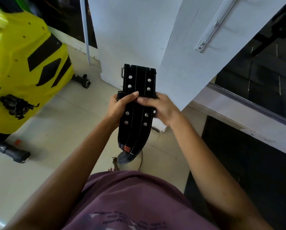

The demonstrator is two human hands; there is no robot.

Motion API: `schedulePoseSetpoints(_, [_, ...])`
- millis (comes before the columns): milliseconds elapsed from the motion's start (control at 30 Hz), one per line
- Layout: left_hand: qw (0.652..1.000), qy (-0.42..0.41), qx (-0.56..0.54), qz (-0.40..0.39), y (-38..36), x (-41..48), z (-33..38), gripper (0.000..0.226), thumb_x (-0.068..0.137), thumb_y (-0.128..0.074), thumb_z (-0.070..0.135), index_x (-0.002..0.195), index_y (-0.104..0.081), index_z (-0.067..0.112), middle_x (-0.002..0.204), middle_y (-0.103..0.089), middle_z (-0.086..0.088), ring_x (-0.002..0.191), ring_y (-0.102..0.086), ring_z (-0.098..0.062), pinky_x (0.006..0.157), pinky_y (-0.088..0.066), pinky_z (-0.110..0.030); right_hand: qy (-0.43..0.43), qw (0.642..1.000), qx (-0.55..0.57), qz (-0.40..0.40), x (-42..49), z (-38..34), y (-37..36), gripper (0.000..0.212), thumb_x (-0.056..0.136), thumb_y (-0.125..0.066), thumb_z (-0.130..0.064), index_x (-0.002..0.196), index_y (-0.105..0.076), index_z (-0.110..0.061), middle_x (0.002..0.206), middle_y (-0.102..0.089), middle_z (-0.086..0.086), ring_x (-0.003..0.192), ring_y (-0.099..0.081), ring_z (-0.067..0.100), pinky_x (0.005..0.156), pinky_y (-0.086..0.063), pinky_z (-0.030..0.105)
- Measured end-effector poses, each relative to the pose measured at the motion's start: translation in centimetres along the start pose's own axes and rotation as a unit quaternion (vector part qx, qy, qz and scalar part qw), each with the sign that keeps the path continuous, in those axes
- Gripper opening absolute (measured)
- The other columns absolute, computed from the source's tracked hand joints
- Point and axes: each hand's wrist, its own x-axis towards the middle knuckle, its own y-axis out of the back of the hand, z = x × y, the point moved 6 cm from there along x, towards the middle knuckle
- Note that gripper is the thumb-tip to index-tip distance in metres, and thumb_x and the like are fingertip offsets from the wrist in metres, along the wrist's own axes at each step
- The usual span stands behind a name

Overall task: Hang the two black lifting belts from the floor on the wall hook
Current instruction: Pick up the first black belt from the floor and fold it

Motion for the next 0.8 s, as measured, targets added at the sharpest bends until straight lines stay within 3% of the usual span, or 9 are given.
schedulePoseSetpoints(200, [0.992, 0.06, 0.051, -0.102, 0.1, -0.8, -1.0, 0.026, 0.086, -0.064, 0.019, 0.1, -0.067, -0.002, 0.088, -0.071, -0.014, 0.074, -0.071, -0.023, 0.067, -0.056, -0.03, 0.053, 0.993, 0.062, 0.08, -3.5, 4.2, -1.2, 0.039, 0.077, -0.078, -0.011, 0.114, -0.067, -0.015, 0.11, -0.075, 0.009, 0.101, -0.072, 0.025, 0.093, -0.055, 0.051])
schedulePoseSetpoints(300, [0.994, 0.058, 0.014, -0.092, 0.3, 0.6, 0.6, 0.032, 0.082, -0.067, 0.025, 0.103, -0.066, 0.001, 0.092, -0.068, -0.013, 0.077, -0.067, -0.025, 0.07, -0.054, -0.035, 0.053, 0.991, 0.068, 0.101, -3.9, 4.1, -1.3, 0.036, 0.076, -0.076, -0.007, 0.11, -0.068, -0.015, 0.104, -0.076, 0.005, 0.097, -0.073, 0.022, 0.091, -0.056, 0.045])
schedulePoseSetpoints(400, [0.994, 0.018, 0.051, -0.09, 0.8, 2.6, 3.4, 0.034, 0.083, -0.068, 0.01, 0.114, -0.061, -0.001, 0.095, -0.067, -0.01, 0.083, -0.068, -0.021, 0.063, -0.057, -0.033, 0.067, 0.989, 0.072, 0.109, -4.3, 3.5, -1.8, 0.034, 0.076, -0.075, -0.003, 0.108, -0.069, -0.012, 0.1, -0.076, 0.005, 0.096, -0.072, 0.021, 0.088, -0.055, 0.039])
schedulePoseSetpoints(500, [0.983, 0.034, 0.095, -0.156, 0.0, 3.1, 4.1, 0.037, 0.082, -0.068, 0.004, 0.117, -0.059, 0.001, 0.099, -0.069, -0.009, 0.087, -0.07, -0.02, 0.07, -0.058, -0.034, 0.088, 0.983, 0.092, 0.135, -4.5, 2.7, -1.4, 0.035, 0.076, -0.075, -0.004, 0.11, -0.069, -0.009, 0.106, -0.075, 0.011, 0.098, -0.072, 0.024, 0.088, -0.057, 0.038])
schedulePoseSetpoints(667, [0.949, 0.11, 0.138, -0.26, -0.6, -0.7, -1.2, 0.036, 0.078, -0.07, 0.004, 0.112, -0.06, 0.0, 0.106, -0.07, -0.011, 0.099, -0.068, -0.025, 0.085, -0.056, -0.035, 0.112, 0.969, 0.138, 0.174, -4.1, 1.5, 1.1, 0.026, 0.07, -0.078, -0.011, 0.095, -0.072, -0.01, 0.101, -0.074, 0.017, 0.1, -0.07, 0.038, 0.093, -0.052, 0.059])
schedulePoseSetpoints(800, [0.953, 0.122, 0.123, -0.249, -0.4, -4.2, -6.5, 0.044, 0.071, -0.077, 0.008, 0.112, -0.061, -0.003, 0.111, -0.069, -0.019, 0.106, -0.066, -0.031, 0.093, -0.051, -0.043, 0.106, 0.966, 0.125, 0.2, -4.1, 1.8, 2.6, 0.03, 0.069, -0.078, -0.011, 0.098, -0.071, -0.004, 0.105, -0.073, 0.02, 0.103, -0.069, 0.035, 0.095, -0.052, 0.058])
